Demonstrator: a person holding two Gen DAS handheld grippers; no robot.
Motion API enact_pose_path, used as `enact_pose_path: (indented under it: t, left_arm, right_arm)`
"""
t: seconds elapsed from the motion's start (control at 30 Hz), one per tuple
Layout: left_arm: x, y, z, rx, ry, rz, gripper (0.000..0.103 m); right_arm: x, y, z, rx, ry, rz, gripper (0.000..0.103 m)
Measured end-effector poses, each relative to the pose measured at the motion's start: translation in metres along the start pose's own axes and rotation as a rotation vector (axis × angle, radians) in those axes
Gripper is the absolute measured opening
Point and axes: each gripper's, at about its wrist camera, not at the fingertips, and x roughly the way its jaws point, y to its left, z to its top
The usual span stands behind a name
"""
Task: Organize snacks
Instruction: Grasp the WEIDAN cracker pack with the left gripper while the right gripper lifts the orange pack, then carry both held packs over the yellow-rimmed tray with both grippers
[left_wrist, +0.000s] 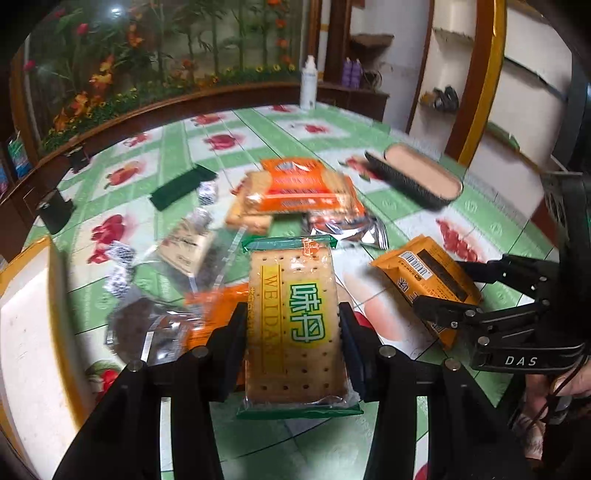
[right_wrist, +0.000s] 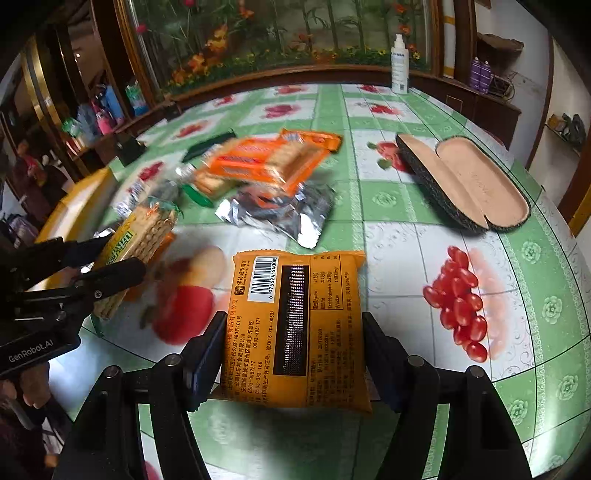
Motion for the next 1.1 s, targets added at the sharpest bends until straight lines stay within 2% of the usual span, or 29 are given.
enact_pose_path:
  t: [0.2,0.37,0.67,0.97,1.1]
  left_arm:
    - [-0.027,0.027,-0.003,-0.060,-0.052,0.022,0.046]
    - [-0.047,0.057,-0.009,-0.122,-0.087,0.071,0.046]
    - [-0.073,0.108,-0.026,-0.222,-0.122,0.151,0.046]
    - [-0.088,0.150,-0.039,-0.297,-0.138,0.221,0.046]
    - [-0.096,0.180,-0.045,-0.355,-0.142,0.258,0.046]
  right_arm:
    - [-0.010,0.022,0.013,-0.028,-0.031,0.061,0.074]
    - [-0.009,0.053,0.027,-0.080,-0.029,0.121,0.074]
    - [0.004,0.112,0.049,-0.158,-0.003,0.219,0.074]
    - [0.020,0.172,0.073,-0.235,0.026,0.279,0.074]
    - [0.028,0.198,0.088,-0.264,0.029,0.294,0.074]
